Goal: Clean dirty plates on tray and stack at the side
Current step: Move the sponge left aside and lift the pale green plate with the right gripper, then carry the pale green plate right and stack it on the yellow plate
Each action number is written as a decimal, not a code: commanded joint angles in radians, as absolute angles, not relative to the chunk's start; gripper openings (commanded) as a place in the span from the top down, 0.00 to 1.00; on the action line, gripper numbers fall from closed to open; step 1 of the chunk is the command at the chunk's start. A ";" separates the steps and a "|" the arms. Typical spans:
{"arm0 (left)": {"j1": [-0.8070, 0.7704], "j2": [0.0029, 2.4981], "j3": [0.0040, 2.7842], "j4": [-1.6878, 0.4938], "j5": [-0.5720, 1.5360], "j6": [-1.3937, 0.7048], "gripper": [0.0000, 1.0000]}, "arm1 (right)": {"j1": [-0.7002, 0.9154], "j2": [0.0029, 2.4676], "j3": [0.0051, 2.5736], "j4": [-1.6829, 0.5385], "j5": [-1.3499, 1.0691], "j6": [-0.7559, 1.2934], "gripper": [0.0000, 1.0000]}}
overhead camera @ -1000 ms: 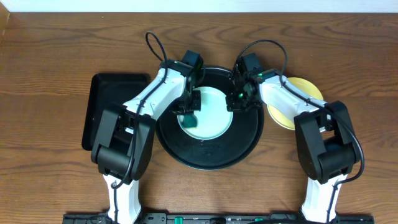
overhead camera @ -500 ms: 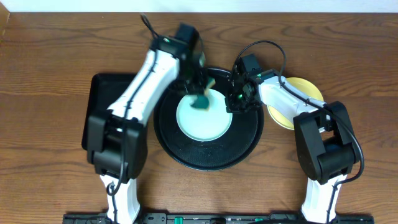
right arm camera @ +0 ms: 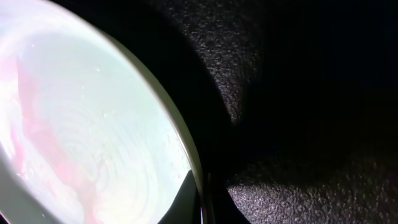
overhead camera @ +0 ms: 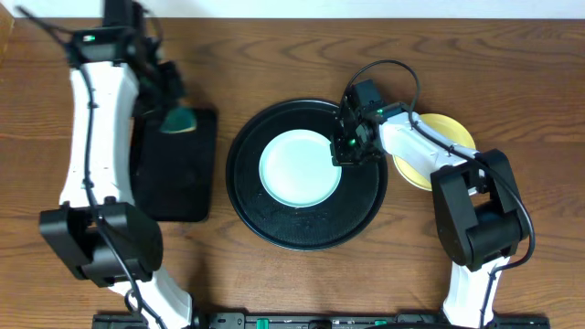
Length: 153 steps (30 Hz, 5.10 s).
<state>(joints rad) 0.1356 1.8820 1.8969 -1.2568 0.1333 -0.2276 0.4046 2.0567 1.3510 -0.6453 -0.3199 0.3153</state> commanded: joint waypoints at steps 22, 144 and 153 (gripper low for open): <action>0.432 1.875 1.915 -1.320 0.092 -0.214 0.92 | 0.702 1.862 1.479 -0.299 0.236 0.166 0.99; -0.277 1.876 1.720 -1.098 0.093 -0.298 0.93 | -0.215 1.642 1.126 -0.749 -0.004 0.203 0.98; -0.276 1.876 1.719 -1.090 0.074 -0.296 0.92 | -0.215 1.642 0.984 -0.587 0.026 0.193 0.82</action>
<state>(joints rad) -0.2733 1.8824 1.7248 -1.0916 0.0998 -0.2886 -0.2131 1.6512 0.9974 -0.5976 0.0097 0.2062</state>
